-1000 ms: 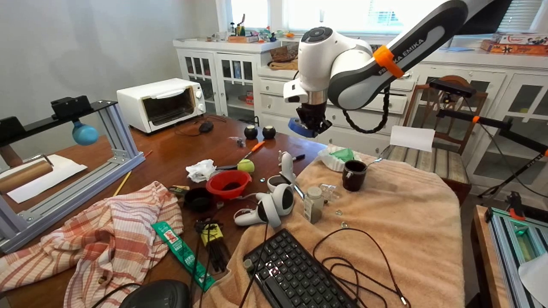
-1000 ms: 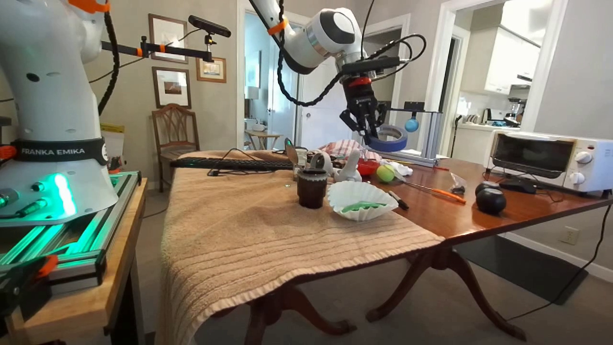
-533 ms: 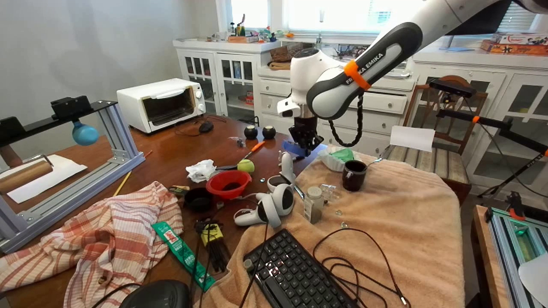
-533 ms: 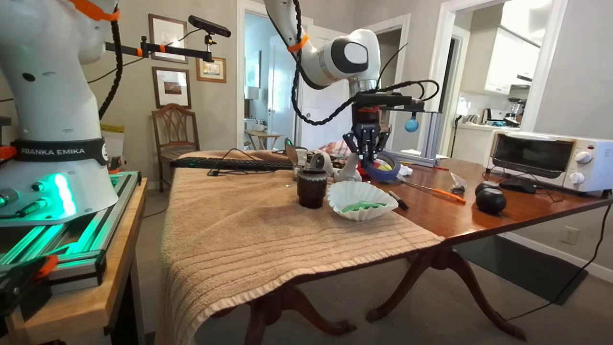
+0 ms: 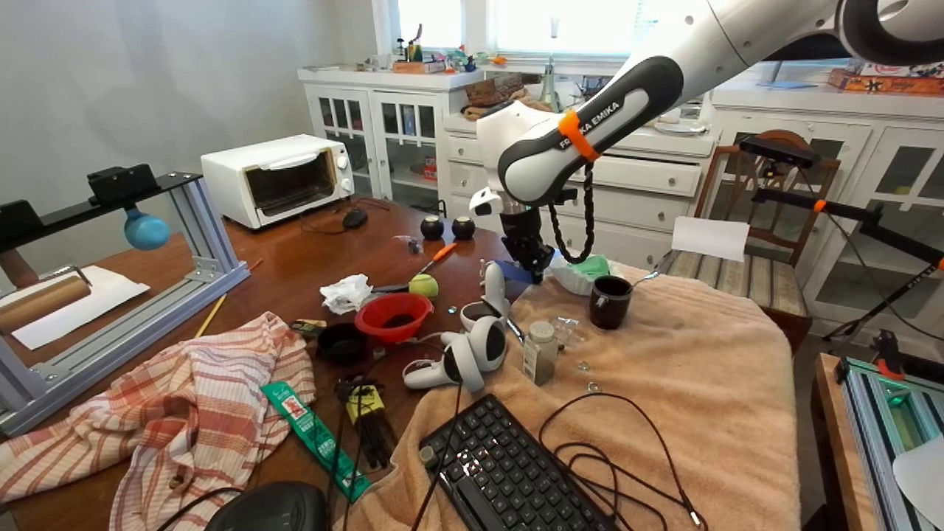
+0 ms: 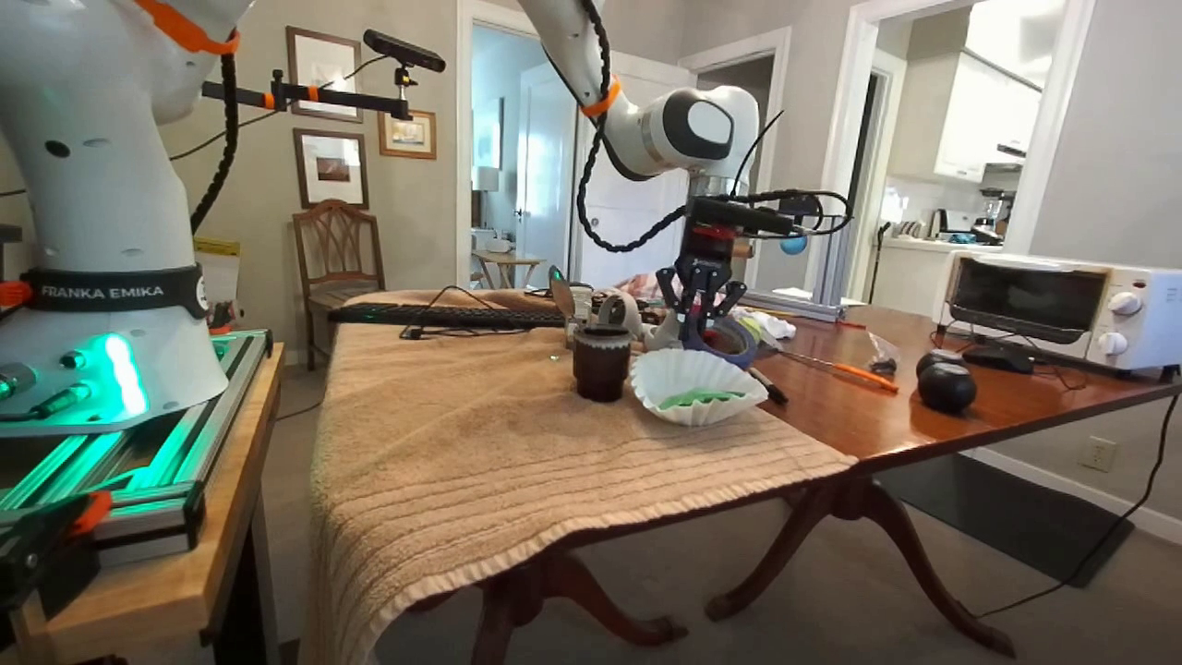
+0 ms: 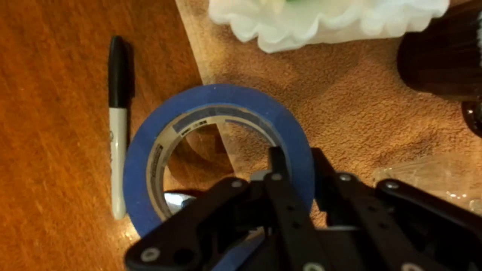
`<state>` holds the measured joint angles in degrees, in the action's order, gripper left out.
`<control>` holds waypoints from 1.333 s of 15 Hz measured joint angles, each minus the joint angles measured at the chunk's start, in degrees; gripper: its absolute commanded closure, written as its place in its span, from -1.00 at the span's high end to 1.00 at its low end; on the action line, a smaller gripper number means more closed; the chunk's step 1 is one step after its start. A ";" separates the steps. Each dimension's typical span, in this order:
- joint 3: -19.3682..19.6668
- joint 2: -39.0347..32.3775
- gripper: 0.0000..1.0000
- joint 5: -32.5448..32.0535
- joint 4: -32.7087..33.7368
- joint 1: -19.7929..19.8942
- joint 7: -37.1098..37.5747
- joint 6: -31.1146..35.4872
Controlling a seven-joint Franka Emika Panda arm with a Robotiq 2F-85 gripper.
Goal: Pick up the blue masking tape and put it on the tabletop then pour the silver spoon out of the mug and put the mug on the tabletop.
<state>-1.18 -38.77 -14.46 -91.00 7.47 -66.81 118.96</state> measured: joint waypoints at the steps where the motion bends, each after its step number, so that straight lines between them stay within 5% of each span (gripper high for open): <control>1: 0.21 -0.65 -0.90 0.00 1.12 -0.30 1.71 -1.84; 2: 0.30 -1.35 -0.90 0.00 2.25 -0.48 2.99 -3.69; 3: 0.31 -2.17 -0.09 0.00 3.38 -0.57 3.93 -5.53; 5: 0.27 -3.83 0.06 0.03 5.54 -0.59 4.79 -8.69; 11: 0.56 -5.36 0.98 -0.15 9.52 -1.16 8.57 -14.79; 15: 0.37 -2.62 1.00 -2.26 7.16 -2.45 8.66 -14.48; 20: -1.20 6.21 1.00 -8.05 -4.17 -4.08 2.44 -6.31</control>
<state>-2.38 -32.57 -22.51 -95.17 3.39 -64.37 112.65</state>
